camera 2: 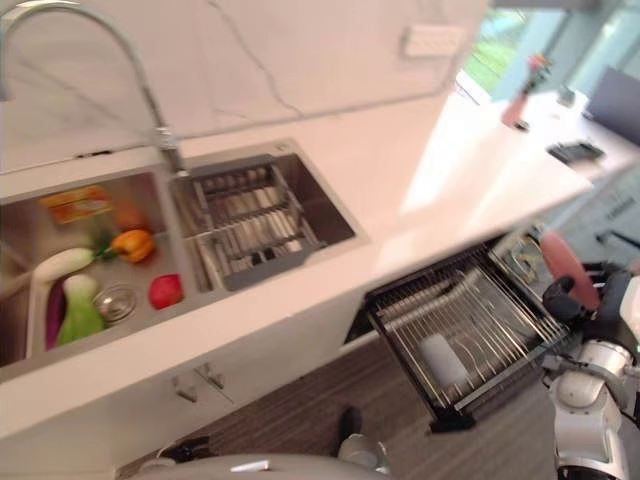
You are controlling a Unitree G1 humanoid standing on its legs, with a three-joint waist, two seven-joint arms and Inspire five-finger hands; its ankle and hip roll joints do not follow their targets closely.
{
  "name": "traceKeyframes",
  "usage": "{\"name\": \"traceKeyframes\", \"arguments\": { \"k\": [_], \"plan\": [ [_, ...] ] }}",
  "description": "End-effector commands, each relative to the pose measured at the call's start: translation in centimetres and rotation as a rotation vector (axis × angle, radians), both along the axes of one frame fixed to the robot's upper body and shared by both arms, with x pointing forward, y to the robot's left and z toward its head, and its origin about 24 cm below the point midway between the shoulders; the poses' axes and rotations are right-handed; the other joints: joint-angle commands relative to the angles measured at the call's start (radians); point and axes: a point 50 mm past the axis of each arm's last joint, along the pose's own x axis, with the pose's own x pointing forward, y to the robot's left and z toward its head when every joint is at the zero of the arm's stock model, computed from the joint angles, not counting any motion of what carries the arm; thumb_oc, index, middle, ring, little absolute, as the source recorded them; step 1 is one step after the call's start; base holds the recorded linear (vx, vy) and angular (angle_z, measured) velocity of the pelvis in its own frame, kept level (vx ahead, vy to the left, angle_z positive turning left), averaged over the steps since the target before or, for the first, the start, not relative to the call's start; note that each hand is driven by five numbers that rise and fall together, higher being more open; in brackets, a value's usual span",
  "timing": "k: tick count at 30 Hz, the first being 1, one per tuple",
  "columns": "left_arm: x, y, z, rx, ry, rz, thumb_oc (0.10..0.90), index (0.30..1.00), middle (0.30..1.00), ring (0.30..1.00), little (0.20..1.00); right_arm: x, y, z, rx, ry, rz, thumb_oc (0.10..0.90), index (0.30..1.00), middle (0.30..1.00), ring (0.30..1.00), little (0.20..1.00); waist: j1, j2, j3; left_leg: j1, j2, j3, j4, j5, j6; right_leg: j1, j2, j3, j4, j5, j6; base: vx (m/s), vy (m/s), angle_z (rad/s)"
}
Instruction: Place the dishes in the dishwasher.
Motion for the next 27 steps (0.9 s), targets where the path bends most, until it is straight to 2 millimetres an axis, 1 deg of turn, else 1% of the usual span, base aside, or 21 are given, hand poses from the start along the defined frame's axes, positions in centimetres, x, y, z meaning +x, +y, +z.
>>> {"name": "traceKeyframes", "arguments": {
  "k": [1, 2, 3, 4, 5, 6, 7, 8, 9, 10, 11, 12, 13, 14, 15, 17, 20, 21, 22, 26, 27],
  "plan": [
    [-0.7, 1.1, 0.1, 0.016, 0.056, 0.015, 0.800, 0.900, 0.900, 0.900, 0.900, 5.0, 2.4, 12.7, -0.463, -0.288, 0.249, 0.400, 0.300, 0.300, 0.300, 0.300, 0.062, -0.043, 0.003, -0.016, -0.004, -0.139, 0.029, -0.090, 0.012, 0.107, -0.124, 0.107, 0.066, 0.030, 0.039, -0.17, -0.465, -1.35],
    [-1.8, 1.3, 0.1, 0.010, 0.084, 0.011, 0.800, 0.900, 0.900, 0.900, 0.900, 5.3, 2.9, 13.6, -0.536, -0.249, 0.287, 0.400, 0.300, 0.300, 0.300, 0.300, 0.079, -0.057, -0.012, -0.041, 0.018, -0.137, 0.057, -0.078, -0.004, 0.160, -0.117, 0.114, 0.035, 0.010, 0.049, -0.07, -0.356, -1.24],
    [-1.8, 1.3, 0.1, 0.008, 0.085, 0.009, 0.800, 0.900, 0.900, 0.900, 0.900, 5.3, 2.9, 13.6, -0.538, -0.246, 0.287, 0.400, 0.300, 0.300, 0.300, 0.300, 0.080, -0.056, -0.013, -0.042, 0.021, -0.137, 0.061, -0.079, -0.007, 0.163, -0.115, 0.113, 0.031, 0.011, 0.048, -0.03, -0.400, -1.06],
    [-2.3, 1.2, 0.0, 0.003, 0.100, 0.000, 0.800, 0.900, 0.900, 0.900, 0.900, 5.2, 3.1, 13.8, -0.585, -0.216, 0.303, 0.400, 0.300, 0.300, 0.300, 0.300, 0.081, -0.060, -0.015, -0.043, 0.046, -0.134, 0.074, -0.065, -0.022, 0.170, -0.100, 0.118, 0.016, -0.005, 0.050, 0.00, -0.178, -0.61],
    [-2.3, 1.2, 0.0, 0.003, 0.100, 0.000, 0.800, 0.900, 0.900, 0.900, 0.900, 5.2, 3.1, 13.8, -0.585, -0.216, 0.303, 0.400, 0.300, 0.300, 0.300, 0.300, 0.081, -0.060, -0.015, -0.043, 0.046, -0.134, 0.074, -0.065, -0.022, 0.170, -0.100, 0.118, 0.016, -0.005, 0.050, 0.01, -0.285, -0.41],
    [-2.4, 1.3, 0.0, 0.006, 0.099, 0.001, 0.800, 0.900, 0.900, 0.900, 0.900, 5.2, 3.5, 13.8, -0.617, -0.191, 0.329, 0.400, 0.300, 0.300, 0.300, 0.300, 0.087, -0.054, -0.016, -0.039, 0.073, -0.129, 0.092, -0.060, -0.036, 0.171, -0.076, 0.119, -0.001, -0.038, 0.044, 0.02, -0.474, -0.15],
    [-2.5, 1.4, 0.1, -0.007, 0.068, 0.096, 0.800, 0.900, 0.900, 0.900, 0.900, 5.4, 4.7, 13.3, -0.635, -0.158, 0.398, 0.400, 0.300, 0.300, 0.300, 0.300, 0.097, -0.044, -0.008, -0.029, 0.143, -0.121, 0.150, -0.035, -0.072, 0.185, -0.018, 0.109, -0.022, -0.097, 0.009, 0.02, -0.474, -0.15],
    [-2.5, 1.4, 0.1, -0.007, 0.068, 0.096, 0.800, 0.900, 0.900, 0.900, 0.900, 5.4, 4.7, 13.3, -0.635, -0.158, 0.398, 0.400, 0.300, 0.300, 0.300, 0.300, 0.097, -0.044, -0.008, -0.029, 0.143, -0.121, 0.150, -0.035, -0.072, 0.185, -0.018, 0.109, -0.022, -0.097, 0.009, 0.01, -0.555, -0.26],
    [-1.9, 1.2, 0.1, -0.027, 0.027, 0.156, 0.800, 0.900, 0.900, 0.900, 0.900, 5.7, 5.1, 12.3, -0.597, -0.126, 0.442, 0.400, 0.300, 0.300, 0.300, 0.300, 0.100, -0.033, 0.002, -0.036, 0.186, -0.119, 0.193, -0.003, -0.098, 0.196, 0.021, 0.108, -0.037, -0.117, -0.013, 0.00, -0.426, -0.27],
    [-1.4, 0.3, -0.1, -0.054, -0.001, 0.179, 0.800, 0.900, 0.900, 0.900, 0.900, 6.5, 6.0, 10.8, -0.551, -0.062, 0.512, 0.400, 0.300, 0.300, 0.300, 0.300, 0.103, -0.010, 0.029, -0.067, 0.249, -0.151, 0.313, 0.044, -0.114, 0.233, 0.077, 0.103, -0.067, -0.154, -0.056, -0.01, -0.480, -0.46],
    [-1.3, 0.0, -0.2, -0.051, -0.004, 0.165, 0.800, 0.900, 0.900, 0.900, 0.900, 7.1, 6.8, 10.9, -0.562, -0.049, 0.561, 0.400, 0.300, 0.300, 0.300, 0.300, 0.114, 0.008, 0.049, -0.089, 0.249, -0.213, 0.347, 0.100, -0.130, 0.249, 0.095, 0.108, -0.080, -0.166, -0.065, -0.12, -0.304, -0.30],
    [-1.3, -0.6, -0.3, -0.055, -0.004, 0.145, 0.800, 0.900, 0.900, 0.900, 0.900, 7.7, 7.5, 10.4, -0.541, -0.030, 0.611, 0.400, 0.300, 0.300, 0.300, 0.300, 0.134, 0.017, 0.067, -0.121, 0.213, -0.290, 0.335, 0.140, -0.110, 0.242, 0.095, 0.113, -0.080, -0.151, -0.077, -0.13, -0.090, -0.42],
    [-1.2, -1.2, -0.4, -0.069, -0.004, 0.136, 0.800, 0.900, 0.900, 0.900, 0.900, 8.1, 8.2, 9.9, -0.527, -0.020, 0.653, 0.400, 0.300, 0.300, 0.300, 0.300, 0.147, 0.015, 0.073, -0.146, 0.177, -0.379, 0.302, 0.139, -0.103, 0.244, 0.091, 0.121, -0.085, -0.149, -0.079, -0.13, -0.098, -0.54],
    [-1.3, -1.3, -0.4, -0.065, 0.003, 0.120, 0.800, 0.900, 0.900, 0.900, 0.900, 8.1, 8.4, 8.7, -0.507, 0.030, 0.682, 0.400, 0.300, 0.300, 0.300, 0.300, 0.133, 0.015, 0.070, -0.152, 0.168, -0.394, 0.257, 0.139, -0.103, 0.248, 0.085, 0.099, -0.089, -0.144, -0.077, -0.02, -0.078, -0.62],
    [-1.4, -1.3, -0.4, -0.065, 0.004, 0.121, 0.800, 0.900, 0.900, 0.900, 0.900, 8.1, 8.5, 8.6, -0.507, 0.030, 0.683, 0.400, 0.300, 0.300, 0.300, 0.300, 0.132, 0.014, 0.068, -0.149, 0.166, -0.393, 0.252, 0.141, -0.102, 0.249, 0.084, 0.098, -0.090, -0.144, -0.076, 0.01, -0.060, -0.40],
    [-2.1, -1.4, -0.5, -0.060, 0.031, 0.075, 0.800, 0.900, 0.900, 0.900, 0.900, 8.5, 8.9, 7.6, -0.498, 0.082, 0.724, 0.400, 0.300, 0.300, 0.300, 0.300, 0.125, 0.032, 0.054, -0.123, 0.172, -0.352, 0.214, 0.157, -0.110, 0.257, 0.088, 0.097, -0.094, -0.146, -0.074, 0.06, 0.020, 0.01],
    [-3.3, -1.7, -0.7, -0.057, 0.083, 0.008, 0.800, 0.900, 0.900, 0.900, 0.900, 9.0, 9.3, 6.1, -0.474, 0.143, 0.759, 0.400, 0.300, 0.300, 0.300, 0.300, 0.123, 0.058, 0.035, -0.075, 0.151, -0.339, 0.158, 0.113, -0.105, 0.268, 0.077, 0.082, -0.095, -0.146, -0.057, 0.06, 0.083, -0.10],
    [-3.4, -1.7, -0.7, -0.055, 0.089, -0.009, 0.800, 0.900, 0.900, 0.900, 0.900, 9.0, 9.3, 5.5, -0.463, 0.165, 0.760, 0.400, 0.300, 0.300, 0.300, 0.300, 0.123, 0.059, 0.032, -0.068, 0.143, -0.338, 0.147, 0.102, -0.102, 0.270, 0.068, 0.077, -0.094, -0.141, -0.054, 0.04, 0.132, -0.03],
    [-3.4, -1.7, -0.7, -0.052, 0.094, -0.041, 0.800, 0.900, 0.900, 0.900, 0.900, 9.3, 9.4, 4.6, -0.434, 0.188, 0.759, 0.400, 0.300, 0.300, 0.300, 0.300, 0.127, 0.061, 0.027, -0.057, 0.117, -0.351, 0.123, 0.076, -0.093, 0.269, 0.051, 0.072, -0.087, -0.128, -0.046, 0.03, 0.108, 0.02],
    [-3.0, -1.2, -0.5, -0.038, 0.087, -0.072, 0.800, 0.900, 0.900, 0.900, 0.900, 9.6, 9.6, 3.3, -0.418, 0.241, 0.767, 0.400, 0.300, 0.300, 0.300, 0.300, 0.134, 0.058, 0.018, -0.045, 0.076, -0.368, 0.083, 0.032, -0.072, 0.262, 0.019, 0.060, -0.073, -0.115, -0.031, 0.03, 0.107, 0.27],
    [-3.0, -1.2, -0.5, -0.038, 0.087, -0.071, 0.800, 0.900, 0.900, 0.900, 0.900, 9.6, 9.6, 3.3, -0.418, 0.241, 0.768, 0.400, 0.300, 0.300, 0.300, 0.300, 0.134, 0.057, 0.018, -0.045, 0.076, -0.368, 0.083, 0.032, -0.072, 0.262, 0.019, 0.060, -0.073, -0.115, -0.031, 0.02, 0.045, 0.42]
  ]
}}
